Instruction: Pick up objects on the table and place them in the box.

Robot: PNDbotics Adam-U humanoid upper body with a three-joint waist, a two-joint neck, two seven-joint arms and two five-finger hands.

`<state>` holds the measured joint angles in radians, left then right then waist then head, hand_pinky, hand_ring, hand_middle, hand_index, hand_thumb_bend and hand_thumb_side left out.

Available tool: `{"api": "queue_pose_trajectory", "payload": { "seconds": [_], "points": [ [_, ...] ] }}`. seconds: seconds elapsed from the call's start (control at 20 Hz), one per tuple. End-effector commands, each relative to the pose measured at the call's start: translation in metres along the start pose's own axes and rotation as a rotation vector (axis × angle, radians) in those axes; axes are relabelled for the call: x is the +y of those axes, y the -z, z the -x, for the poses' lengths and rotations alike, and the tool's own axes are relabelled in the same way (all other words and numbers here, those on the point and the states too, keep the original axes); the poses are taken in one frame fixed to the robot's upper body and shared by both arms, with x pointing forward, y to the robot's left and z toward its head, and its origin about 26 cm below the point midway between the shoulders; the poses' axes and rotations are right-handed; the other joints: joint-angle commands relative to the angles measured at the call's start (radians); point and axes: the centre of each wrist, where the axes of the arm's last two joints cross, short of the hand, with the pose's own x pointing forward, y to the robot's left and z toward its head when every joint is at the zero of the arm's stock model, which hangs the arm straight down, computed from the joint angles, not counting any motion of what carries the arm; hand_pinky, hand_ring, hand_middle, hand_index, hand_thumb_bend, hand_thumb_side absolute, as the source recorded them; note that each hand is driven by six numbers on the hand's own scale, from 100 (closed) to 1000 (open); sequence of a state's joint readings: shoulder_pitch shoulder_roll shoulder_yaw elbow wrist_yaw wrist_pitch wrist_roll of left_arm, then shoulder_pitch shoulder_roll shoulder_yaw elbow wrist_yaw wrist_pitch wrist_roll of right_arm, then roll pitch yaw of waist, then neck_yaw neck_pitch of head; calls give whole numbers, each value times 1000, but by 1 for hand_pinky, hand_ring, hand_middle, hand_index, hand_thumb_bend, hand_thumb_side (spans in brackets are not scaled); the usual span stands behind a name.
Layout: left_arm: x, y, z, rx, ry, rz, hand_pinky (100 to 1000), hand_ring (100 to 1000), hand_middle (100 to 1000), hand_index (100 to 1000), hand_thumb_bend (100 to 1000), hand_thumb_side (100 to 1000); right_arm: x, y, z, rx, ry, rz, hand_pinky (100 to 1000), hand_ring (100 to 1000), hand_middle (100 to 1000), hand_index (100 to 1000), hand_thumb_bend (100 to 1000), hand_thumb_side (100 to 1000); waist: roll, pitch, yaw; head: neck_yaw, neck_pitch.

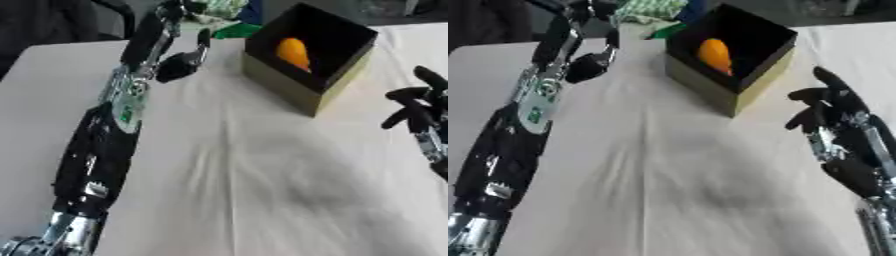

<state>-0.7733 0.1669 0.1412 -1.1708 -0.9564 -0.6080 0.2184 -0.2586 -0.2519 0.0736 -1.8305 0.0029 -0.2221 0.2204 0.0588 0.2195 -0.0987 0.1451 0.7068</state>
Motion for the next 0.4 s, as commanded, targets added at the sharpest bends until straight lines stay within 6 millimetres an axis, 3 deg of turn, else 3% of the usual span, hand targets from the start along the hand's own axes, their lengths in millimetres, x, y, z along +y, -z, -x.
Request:
{"api": "queue_pose_trajectory", "payload": {
  "seconds": [0.05, 0.4],
  "points": [
    [10, -8, -2, 13, -24, -56, 706, 632, 646, 821, 100, 728, -5, 3, -6, -22, -11, 6, 967, 536, 720, 1000, 100, 543, -7, -14, 4, -8, 8],
    [16, -59, -8, 151, -77, -52, 697, 611, 621, 820, 100, 751, -5, 1, -4, -13, -9, 5, 968, 536, 719, 1000, 100, 546, -4, -17, 18, -15, 12]
  ]
}}
